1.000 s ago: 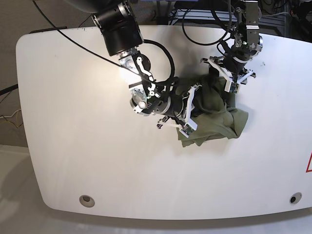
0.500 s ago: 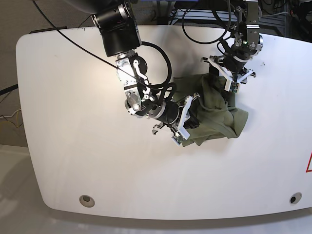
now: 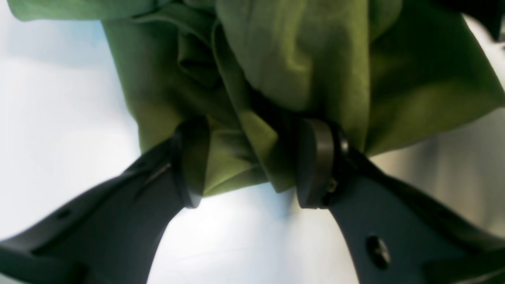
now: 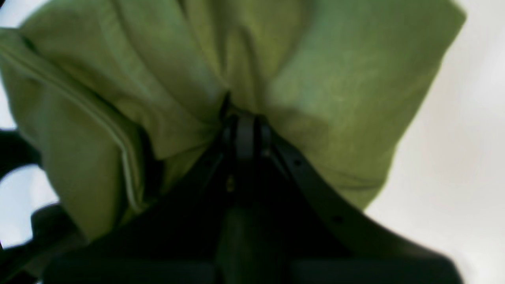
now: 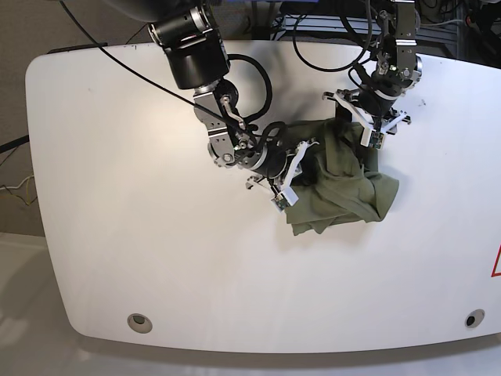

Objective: Fold the T-shirt properly
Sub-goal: 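Lift the bundle with both grippers and fold it toward the right gripper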

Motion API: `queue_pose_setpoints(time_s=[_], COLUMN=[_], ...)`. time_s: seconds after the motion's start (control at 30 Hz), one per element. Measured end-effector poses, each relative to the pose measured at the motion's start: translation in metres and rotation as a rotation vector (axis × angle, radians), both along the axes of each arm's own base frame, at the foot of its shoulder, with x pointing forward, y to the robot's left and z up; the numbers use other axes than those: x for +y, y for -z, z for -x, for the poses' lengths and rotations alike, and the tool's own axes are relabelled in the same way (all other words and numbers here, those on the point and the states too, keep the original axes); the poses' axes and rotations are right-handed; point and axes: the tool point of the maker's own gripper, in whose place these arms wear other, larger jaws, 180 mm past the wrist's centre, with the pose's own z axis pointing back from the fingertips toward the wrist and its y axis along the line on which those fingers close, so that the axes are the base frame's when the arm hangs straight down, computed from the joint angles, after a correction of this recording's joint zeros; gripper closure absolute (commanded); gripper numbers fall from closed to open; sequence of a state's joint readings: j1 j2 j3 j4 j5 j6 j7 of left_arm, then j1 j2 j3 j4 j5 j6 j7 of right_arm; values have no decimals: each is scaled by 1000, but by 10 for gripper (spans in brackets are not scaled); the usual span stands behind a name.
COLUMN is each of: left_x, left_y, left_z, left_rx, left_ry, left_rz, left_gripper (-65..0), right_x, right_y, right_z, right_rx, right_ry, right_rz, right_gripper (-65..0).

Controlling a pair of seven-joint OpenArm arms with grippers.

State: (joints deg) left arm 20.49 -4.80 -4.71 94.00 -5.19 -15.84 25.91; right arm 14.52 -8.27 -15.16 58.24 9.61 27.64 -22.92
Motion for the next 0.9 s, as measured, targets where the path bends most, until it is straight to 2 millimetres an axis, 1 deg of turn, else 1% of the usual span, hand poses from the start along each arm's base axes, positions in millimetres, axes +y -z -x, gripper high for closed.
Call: queue_pose_setpoints(time_s=[0.03,0.2,0.33,0.43,0.7,0.73,0.9], left_x=[0,0,-1,-5,-23,-27,-42], left_y=[0,4,5,5,8,9,7], left_z=[0,0,-3,-11,-36,-38,-47], left_rx=[1,-8,-23,-28,-50,-47,-58], left_ry=[0,-6,-8,11,53,63,98], left_rz=[0,12,28,29,46,48,50], left_gripper=[-326,-326,-326,-326,-326,-326,-326], right_x=[1,-2,-13,-24,-51,-58,-76], right_y=[-2,3,6,10,15,14,14], right_z=[-2,-6,-7,-6,-8,-9,-4], right_rx=[-13,-3,-8,-3,0,-8,-20], right_ry=[11,20,28,51,120,133,162], right_rz=[-17,-30,-27,-35,-57,-56,-44], right_gripper=[-5,-5,-5,-5,-5,-5,-5])
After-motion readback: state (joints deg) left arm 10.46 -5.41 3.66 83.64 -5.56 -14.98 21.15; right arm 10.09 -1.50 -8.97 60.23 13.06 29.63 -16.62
